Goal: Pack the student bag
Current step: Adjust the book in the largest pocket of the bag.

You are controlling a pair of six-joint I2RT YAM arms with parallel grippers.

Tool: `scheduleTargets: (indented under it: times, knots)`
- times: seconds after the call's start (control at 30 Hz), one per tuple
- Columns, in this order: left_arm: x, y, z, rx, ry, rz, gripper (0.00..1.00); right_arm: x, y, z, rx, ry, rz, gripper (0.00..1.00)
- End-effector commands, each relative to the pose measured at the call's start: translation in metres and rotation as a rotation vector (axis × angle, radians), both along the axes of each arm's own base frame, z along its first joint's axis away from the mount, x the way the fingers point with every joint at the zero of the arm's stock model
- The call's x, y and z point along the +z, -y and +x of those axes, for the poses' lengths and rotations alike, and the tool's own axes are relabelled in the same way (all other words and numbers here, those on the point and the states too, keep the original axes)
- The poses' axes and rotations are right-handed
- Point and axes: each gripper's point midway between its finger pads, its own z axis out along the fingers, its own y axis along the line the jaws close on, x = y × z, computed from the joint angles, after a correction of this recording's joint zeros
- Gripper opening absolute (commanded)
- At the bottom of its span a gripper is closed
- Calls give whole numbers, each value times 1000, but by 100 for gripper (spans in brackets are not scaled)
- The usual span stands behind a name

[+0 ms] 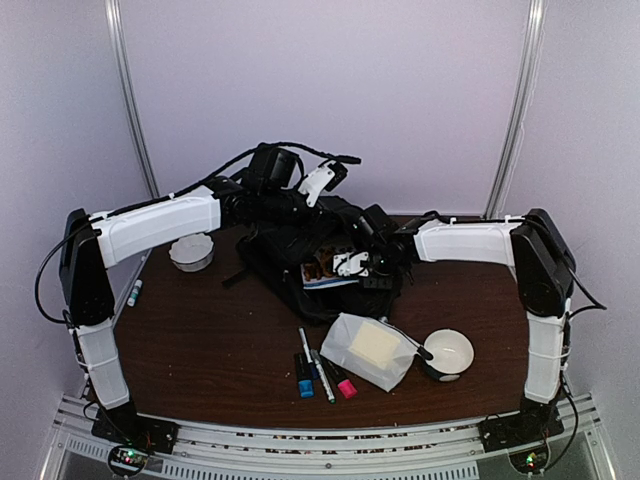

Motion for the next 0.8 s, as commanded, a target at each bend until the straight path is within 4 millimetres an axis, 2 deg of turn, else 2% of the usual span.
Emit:
scheduleTargets:
  times: [0.0, 0.07, 0.13, 0.23, 0.3, 0.4, 0.53, 0.77]
  knots:
    - [77, 22, -8, -91, 155, -180, 0, 15, -8, -30, 112, -62, 24, 51]
    - [77, 22, -8, -92, 156, -181, 0, 11, -9, -46, 151, -97, 6, 51]
    - [75, 22, -8, -93, 153, -179, 0, 11, -13, -54, 173, -106, 0, 51]
    - [73, 23, -7, -95, 153, -175, 0, 11, -23, -51, 166, -86, 10, 51]
    - [73, 23, -7, -98, 150, -176, 0, 10, -26, -42, 140, -62, 10, 50]
    - [73, 24, -8, -102, 146, -178, 0, 8, -30, -16, 64, 21, 3, 47]
    - [77, 23, -11, -111, 145, -179, 0, 1, -27, 11, 1, 102, -44, 45]
    - [79, 22, -15, -131, 149, -173, 0, 4, -15, 55, -133, 222, -52, 40]
